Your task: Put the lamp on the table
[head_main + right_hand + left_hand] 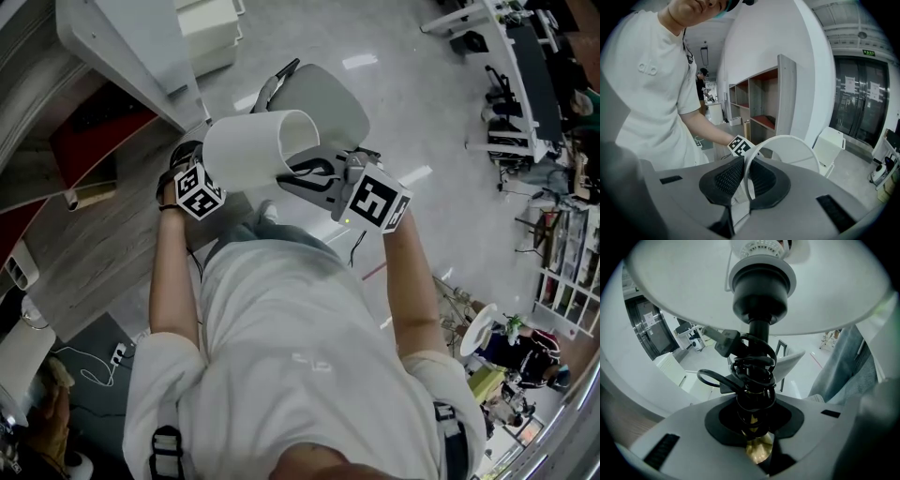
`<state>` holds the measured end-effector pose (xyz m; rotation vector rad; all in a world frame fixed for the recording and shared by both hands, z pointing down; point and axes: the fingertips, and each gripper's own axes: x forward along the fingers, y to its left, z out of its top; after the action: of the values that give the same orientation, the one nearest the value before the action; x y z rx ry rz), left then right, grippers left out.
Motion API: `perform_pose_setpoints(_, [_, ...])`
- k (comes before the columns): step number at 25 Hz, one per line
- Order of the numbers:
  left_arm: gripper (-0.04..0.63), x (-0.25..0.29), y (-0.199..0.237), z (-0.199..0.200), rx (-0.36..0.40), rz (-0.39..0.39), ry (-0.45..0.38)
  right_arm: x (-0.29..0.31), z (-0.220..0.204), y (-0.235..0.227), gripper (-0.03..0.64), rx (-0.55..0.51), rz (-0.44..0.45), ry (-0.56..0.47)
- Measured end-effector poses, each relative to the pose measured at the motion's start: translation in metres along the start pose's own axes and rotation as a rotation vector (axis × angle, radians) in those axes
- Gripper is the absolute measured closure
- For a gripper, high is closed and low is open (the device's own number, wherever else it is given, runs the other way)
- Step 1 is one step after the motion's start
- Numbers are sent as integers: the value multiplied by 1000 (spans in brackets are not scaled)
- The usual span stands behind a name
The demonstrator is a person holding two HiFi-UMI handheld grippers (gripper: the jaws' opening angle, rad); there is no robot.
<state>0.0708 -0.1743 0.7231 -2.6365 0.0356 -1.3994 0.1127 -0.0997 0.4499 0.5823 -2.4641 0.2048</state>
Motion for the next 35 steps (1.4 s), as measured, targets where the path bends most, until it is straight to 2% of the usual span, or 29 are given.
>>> perform_pose_setpoints(8, [462,-8,11,14,-15,19,-84,9,15,-18,554,6,5,53])
perform_pose_setpoints(14, [419,-10,18,5,-12,82,-79,19,27,-23,551,-11,31,93])
perform_pose_setpoints(21, [393,-17,19,-12,-35,86,-23,31,41,-26,551,-39,68,146])
perform_pose_setpoints(25, [377,-38,24,-5,-49,112,-27,35,46,-28,551,-33,77,165])
perform_pose_setpoints(35, [373,-82,19,-23,-101,195,19,49,63,-24,549,-24,97,237])
